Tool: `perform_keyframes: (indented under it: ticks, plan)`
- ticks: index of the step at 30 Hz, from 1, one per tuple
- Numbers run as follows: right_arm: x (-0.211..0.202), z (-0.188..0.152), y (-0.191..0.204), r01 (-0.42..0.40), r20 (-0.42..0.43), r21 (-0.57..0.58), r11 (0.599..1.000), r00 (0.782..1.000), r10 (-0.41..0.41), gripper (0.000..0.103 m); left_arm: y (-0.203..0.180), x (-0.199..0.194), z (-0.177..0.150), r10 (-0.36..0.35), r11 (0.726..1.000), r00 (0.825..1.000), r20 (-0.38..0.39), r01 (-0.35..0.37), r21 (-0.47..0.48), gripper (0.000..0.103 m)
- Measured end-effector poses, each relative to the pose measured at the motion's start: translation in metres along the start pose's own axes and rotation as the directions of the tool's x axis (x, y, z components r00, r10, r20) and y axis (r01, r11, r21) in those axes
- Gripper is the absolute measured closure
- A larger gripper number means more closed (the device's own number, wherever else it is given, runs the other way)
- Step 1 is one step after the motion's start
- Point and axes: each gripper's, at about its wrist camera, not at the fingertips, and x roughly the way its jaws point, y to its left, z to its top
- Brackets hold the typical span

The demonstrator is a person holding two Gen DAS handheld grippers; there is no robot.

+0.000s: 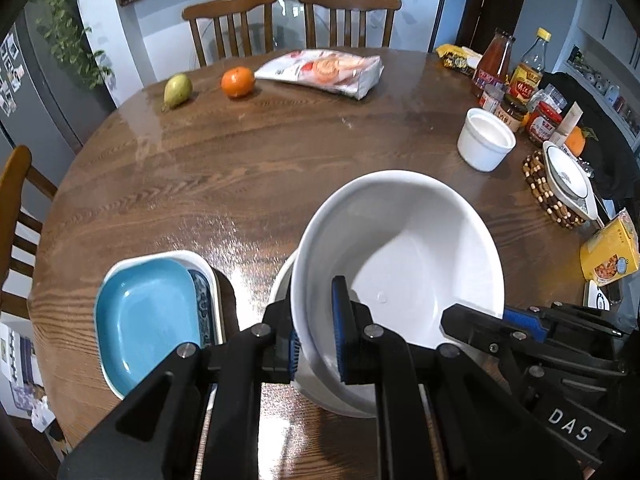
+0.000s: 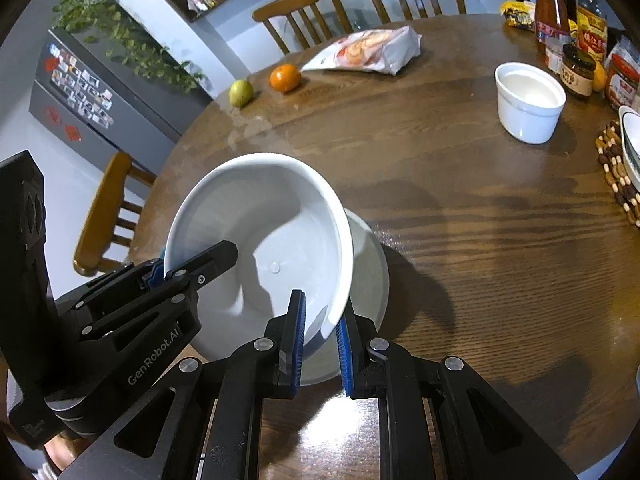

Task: Organize plates and bowls
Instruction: 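Lift the medium white bowl with both tools and carry it over the large white bowl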

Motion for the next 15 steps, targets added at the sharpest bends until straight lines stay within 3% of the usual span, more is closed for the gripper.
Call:
perform_keyframes:
  ticks: [15]
  plan:
    - [0.025,-0.002,0.000,0.058,-0.090,-0.033,0.998,0.994,-0.061,0.086,0.009,0.027,-0.014,-0.022,1.000,0.994,-0.107,0.021,-0.013,0.092]
